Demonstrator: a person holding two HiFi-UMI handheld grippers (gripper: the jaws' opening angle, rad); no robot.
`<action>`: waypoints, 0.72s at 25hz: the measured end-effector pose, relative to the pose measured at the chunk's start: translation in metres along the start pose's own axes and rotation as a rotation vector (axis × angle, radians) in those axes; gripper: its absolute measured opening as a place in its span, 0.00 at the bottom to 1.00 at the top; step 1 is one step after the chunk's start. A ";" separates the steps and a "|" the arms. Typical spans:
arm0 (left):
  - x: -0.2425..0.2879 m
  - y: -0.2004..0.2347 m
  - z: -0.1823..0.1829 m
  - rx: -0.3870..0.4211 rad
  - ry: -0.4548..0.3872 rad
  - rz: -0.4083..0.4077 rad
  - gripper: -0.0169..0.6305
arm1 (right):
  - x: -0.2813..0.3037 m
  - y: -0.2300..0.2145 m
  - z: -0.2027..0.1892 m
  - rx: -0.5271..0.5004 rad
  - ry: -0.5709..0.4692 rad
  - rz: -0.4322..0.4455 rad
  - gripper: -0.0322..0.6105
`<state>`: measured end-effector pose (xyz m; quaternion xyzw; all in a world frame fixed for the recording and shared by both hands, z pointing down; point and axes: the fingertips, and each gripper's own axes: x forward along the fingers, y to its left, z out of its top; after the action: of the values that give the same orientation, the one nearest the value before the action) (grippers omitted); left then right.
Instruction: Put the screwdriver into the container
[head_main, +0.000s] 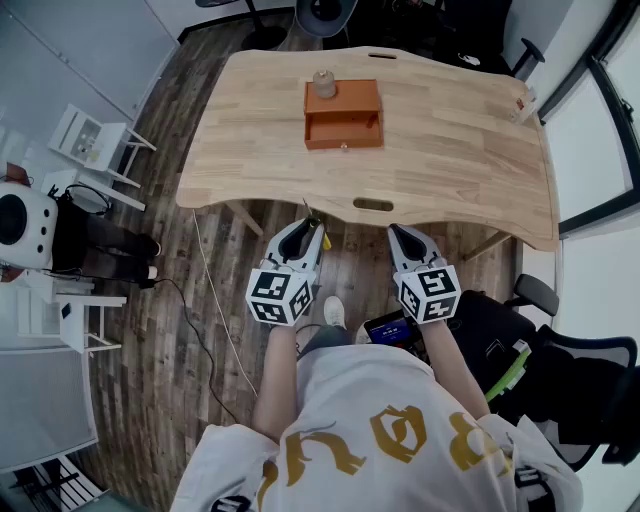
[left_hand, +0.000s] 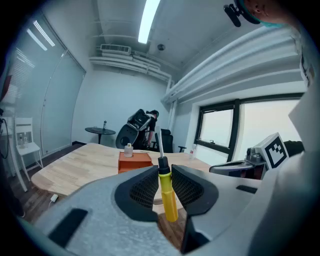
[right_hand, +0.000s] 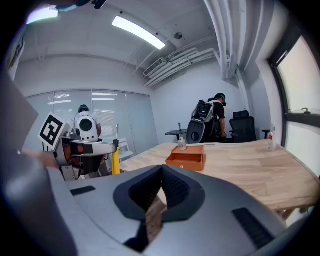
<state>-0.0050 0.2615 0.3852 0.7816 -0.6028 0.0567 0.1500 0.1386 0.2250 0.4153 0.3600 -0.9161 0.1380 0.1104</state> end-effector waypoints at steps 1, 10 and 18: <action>-0.002 0.000 -0.001 -0.004 -0.001 0.001 0.15 | -0.001 0.001 -0.002 0.003 0.007 -0.001 0.07; -0.014 -0.002 -0.008 -0.021 0.004 0.004 0.15 | -0.013 0.005 -0.011 0.010 0.012 -0.007 0.07; -0.022 -0.010 -0.005 -0.019 0.000 -0.006 0.15 | -0.023 0.013 -0.008 0.013 -0.023 0.011 0.07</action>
<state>-0.0007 0.2856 0.3825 0.7821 -0.6008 0.0505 0.1578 0.1467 0.2509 0.4138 0.3572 -0.9183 0.1405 0.0968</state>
